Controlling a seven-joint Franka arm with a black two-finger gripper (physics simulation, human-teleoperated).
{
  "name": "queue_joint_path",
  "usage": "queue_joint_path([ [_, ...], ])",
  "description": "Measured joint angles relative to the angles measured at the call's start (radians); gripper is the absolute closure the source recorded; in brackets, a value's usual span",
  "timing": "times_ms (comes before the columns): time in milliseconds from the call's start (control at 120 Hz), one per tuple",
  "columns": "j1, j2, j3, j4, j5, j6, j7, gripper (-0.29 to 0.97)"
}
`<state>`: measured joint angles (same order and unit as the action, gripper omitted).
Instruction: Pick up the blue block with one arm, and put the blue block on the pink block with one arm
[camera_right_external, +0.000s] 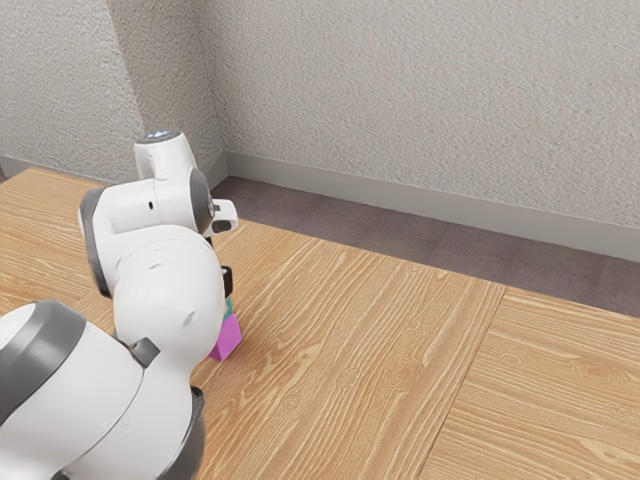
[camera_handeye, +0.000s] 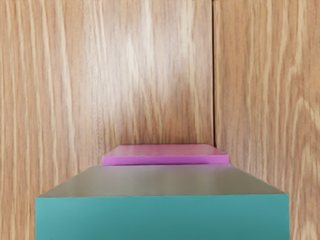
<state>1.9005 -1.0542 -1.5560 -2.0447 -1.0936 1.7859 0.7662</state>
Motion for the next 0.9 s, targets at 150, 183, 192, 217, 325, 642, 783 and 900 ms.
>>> queue_joint_path([
  [150, 0.005, -0.001, -0.005, 0.003, -0.014, -0.003, 0.001, 0.22],
  [183, 0.006, -0.001, -0.005, 0.003, -0.018, -0.003, 0.002, 0.19],
  [192, 0.006, -0.001, -0.005, 0.003, -0.019, -0.004, 0.002, 0.18],
  [217, 0.006, -0.001, -0.006, 0.003, -0.021, -0.004, 0.002, 0.16],
  [325, 0.005, -0.001, -0.004, 0.003, -0.025, -0.006, 0.002, 0.1],
  [642, -0.014, 0.003, 0.045, 0.004, -0.019, -0.013, 0.002, 0.02],
  [783, -0.272, 0.3, 0.349, 0.058, 0.171, -0.061, 0.0, 0.01],
  [900, -1.073, 0.705, 0.923, 0.077, 0.583, -0.131, 0.041, 0.01],
])
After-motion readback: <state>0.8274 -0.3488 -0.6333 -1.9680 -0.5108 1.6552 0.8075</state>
